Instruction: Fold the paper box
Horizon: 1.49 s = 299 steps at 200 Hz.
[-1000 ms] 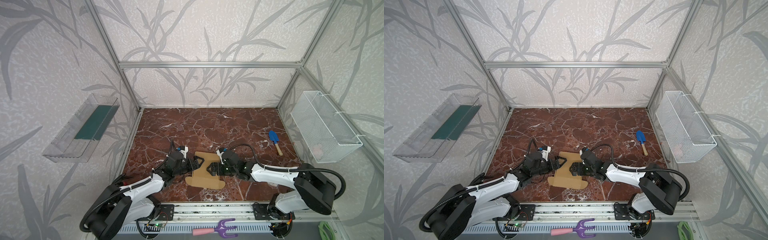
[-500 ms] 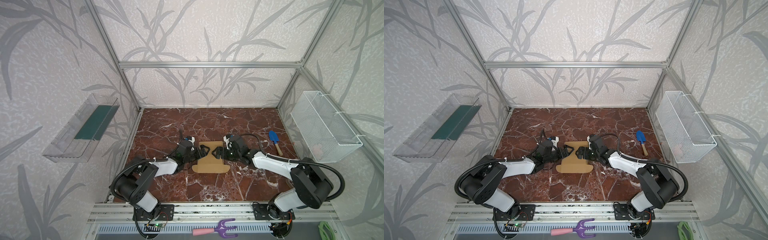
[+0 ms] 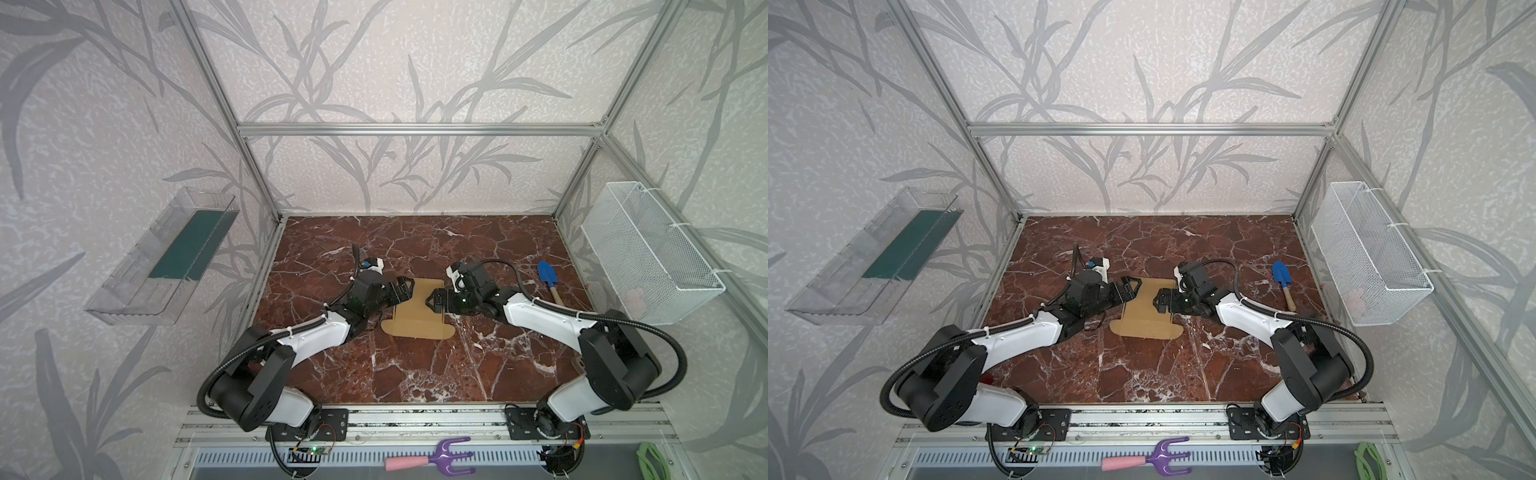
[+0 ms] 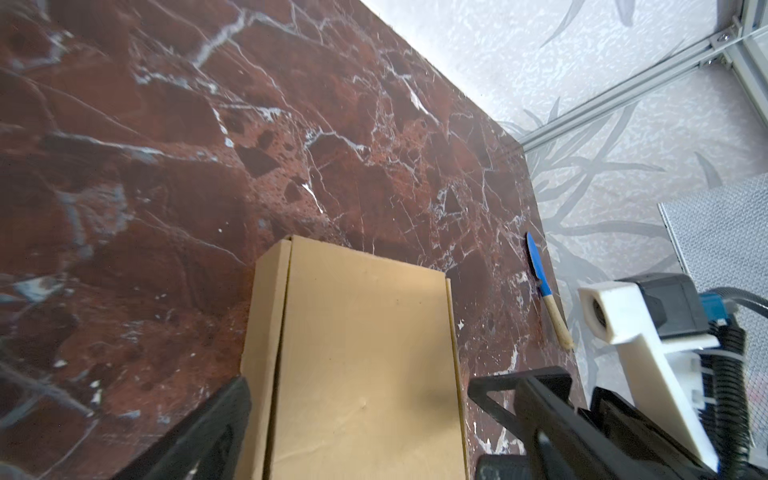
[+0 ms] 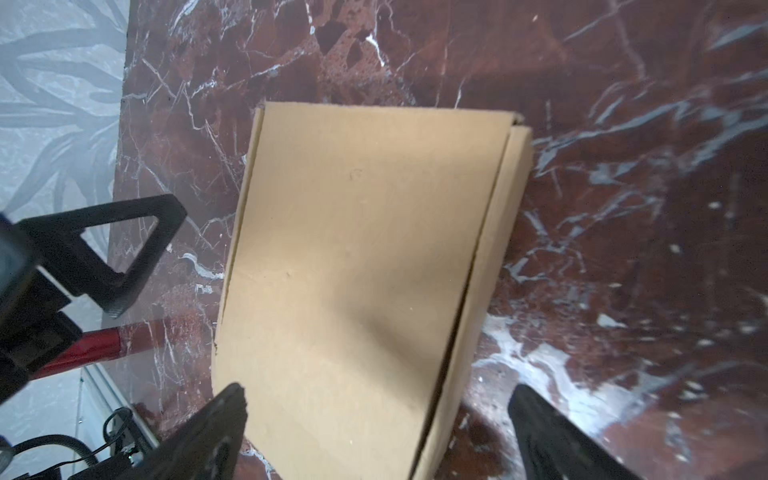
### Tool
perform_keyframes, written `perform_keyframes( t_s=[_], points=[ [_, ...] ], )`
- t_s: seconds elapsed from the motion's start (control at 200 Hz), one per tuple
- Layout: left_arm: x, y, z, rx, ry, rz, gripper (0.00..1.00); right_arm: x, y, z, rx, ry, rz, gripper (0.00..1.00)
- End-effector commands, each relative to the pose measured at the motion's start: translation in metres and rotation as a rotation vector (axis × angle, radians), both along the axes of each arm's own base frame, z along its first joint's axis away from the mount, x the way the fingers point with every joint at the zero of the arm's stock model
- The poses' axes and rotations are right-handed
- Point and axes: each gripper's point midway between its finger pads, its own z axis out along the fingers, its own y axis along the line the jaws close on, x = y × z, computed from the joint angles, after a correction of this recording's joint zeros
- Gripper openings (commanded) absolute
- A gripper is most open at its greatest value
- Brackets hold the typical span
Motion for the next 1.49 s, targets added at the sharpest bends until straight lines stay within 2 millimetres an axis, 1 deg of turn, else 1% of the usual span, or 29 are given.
perform_keyframes(
  t_s=[0.0, 0.085, 0.17, 0.27, 0.37, 0.425, 0.595, 0.695, 0.965, 1.105, 1.22, 1.32, 1.395, 1.49],
  points=[
    [-0.006, 0.025, -0.01, 0.088, 0.036, 0.073, 0.99, 0.002, -0.015, 0.018, -0.061, -0.056, -0.012, 0.99],
    [-0.02, 0.033, -0.006, 0.084, 0.044, 0.074, 0.99, -0.01, -0.014, 0.027, -0.031, -0.042, 0.014, 0.99],
    [-0.036, 0.036, 0.0, 0.055, 0.029, 0.051, 0.99, -0.026, -0.009, 0.03, 0.04, -0.02, 0.034, 0.99],
    [-0.054, 0.033, -0.001, 0.03, 0.032, -0.014, 0.99, -0.045, -0.008, 0.026, 0.071, 0.007, 0.057, 0.98],
    [-0.067, 0.034, -0.006, 0.048, 0.05, -0.059, 0.99, -0.059, -0.011, 0.018, 0.038, 0.013, 0.068, 0.99],
    [-0.071, 0.035, -0.011, 0.053, 0.06, -0.069, 0.99, -0.064, -0.012, 0.014, 0.028, 0.019, 0.07, 0.99],
    [-0.079, 0.024, -0.023, 0.007, 0.094, -0.126, 0.98, -0.076, -0.015, -0.006, 0.007, 0.043, 0.07, 0.99],
    [-0.078, 0.018, -0.027, -0.022, 0.1, -0.141, 0.97, -0.079, -0.009, -0.011, 0.015, 0.063, 0.06, 0.98],
    [-0.072, 0.002, -0.033, -0.058, 0.12, -0.188, 0.94, -0.076, 0.0, -0.02, -0.008, 0.063, 0.065, 0.97],
    [-0.074, 0.001, -0.042, -0.056, 0.144, -0.196, 0.94, -0.075, 0.001, -0.023, -0.016, 0.066, 0.069, 0.97],
    [-0.075, 0.002, -0.048, -0.045, 0.152, -0.196, 0.94, -0.073, -0.001, -0.023, -0.027, 0.053, 0.061, 0.97],
    [-0.076, 0.001, -0.049, -0.052, 0.156, -0.197, 0.93, -0.072, 0.003, -0.021, -0.02, 0.054, 0.07, 0.96],
    [-0.075, 0.0, -0.047, -0.06, 0.153, -0.2, 0.93, -0.072, -0.001, -0.021, -0.046, 0.051, 0.07, 0.96],
    [-0.076, 0.001, -0.044, -0.052, 0.146, -0.2, 0.93, -0.07, -0.011, -0.02, -0.088, 0.035, 0.042, 0.96]
  ],
)
